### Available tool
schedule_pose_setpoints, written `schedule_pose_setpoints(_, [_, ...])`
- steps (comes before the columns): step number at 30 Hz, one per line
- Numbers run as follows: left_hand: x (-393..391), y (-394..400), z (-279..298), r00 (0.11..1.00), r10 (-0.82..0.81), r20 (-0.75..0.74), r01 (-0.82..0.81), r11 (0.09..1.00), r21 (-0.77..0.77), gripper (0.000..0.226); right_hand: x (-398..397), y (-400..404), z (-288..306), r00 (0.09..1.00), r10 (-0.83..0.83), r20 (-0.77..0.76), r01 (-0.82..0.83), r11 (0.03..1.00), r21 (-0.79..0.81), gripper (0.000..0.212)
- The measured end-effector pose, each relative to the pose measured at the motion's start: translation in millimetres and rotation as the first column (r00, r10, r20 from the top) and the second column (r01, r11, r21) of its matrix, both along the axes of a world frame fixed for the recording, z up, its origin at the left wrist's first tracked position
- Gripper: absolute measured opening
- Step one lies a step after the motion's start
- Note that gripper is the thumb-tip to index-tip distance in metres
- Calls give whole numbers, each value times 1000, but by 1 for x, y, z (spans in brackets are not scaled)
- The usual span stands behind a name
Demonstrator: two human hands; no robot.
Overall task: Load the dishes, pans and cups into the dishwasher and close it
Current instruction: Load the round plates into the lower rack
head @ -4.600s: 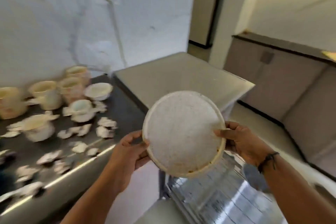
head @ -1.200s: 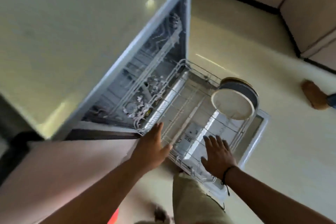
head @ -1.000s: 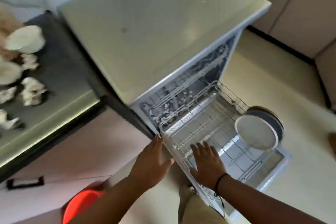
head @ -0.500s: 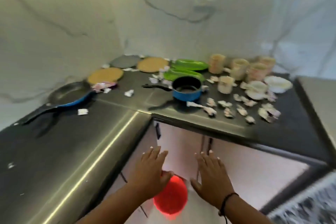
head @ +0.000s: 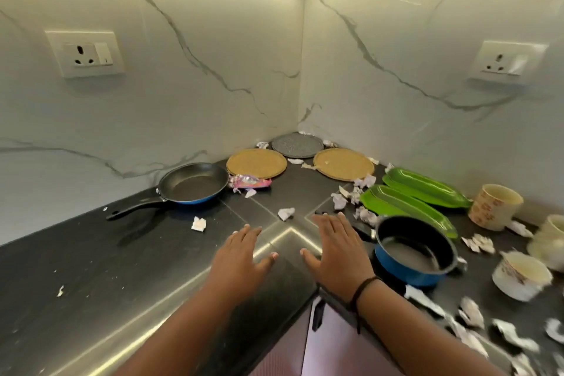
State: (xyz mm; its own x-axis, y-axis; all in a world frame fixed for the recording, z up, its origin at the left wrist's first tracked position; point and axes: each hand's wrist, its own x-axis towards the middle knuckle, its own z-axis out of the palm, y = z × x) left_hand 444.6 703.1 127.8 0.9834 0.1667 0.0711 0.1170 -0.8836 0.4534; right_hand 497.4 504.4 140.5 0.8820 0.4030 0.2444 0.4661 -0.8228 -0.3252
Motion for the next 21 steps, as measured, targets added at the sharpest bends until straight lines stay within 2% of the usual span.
schedule_pose_setpoints(5, [57,-3,21,993,119,-11,-120,985,-124,71,77,0,27,994,71,-86,-58,987,147,65])
schedule_pose_setpoints(9, [89,12,36,981,192,3,-188,962,-196,68,130,12,40,948,77,-308,12,961,277,65])
schedule_pose_setpoints(15, [162,57,59,964,268,6,-248,900,-359,60,199,33,39,760,106,-641,302,816,493,58])
schedule_pose_setpoints(18, [213,83,63,947,320,-31,-296,829,-474,59,235,48,35,655,101,-749,433,762,481,56])
schedule_pose_setpoints(21, [272,112,63,925,375,-56,-338,750,-568,55,280,73,33,587,85,-805,506,738,447,48])
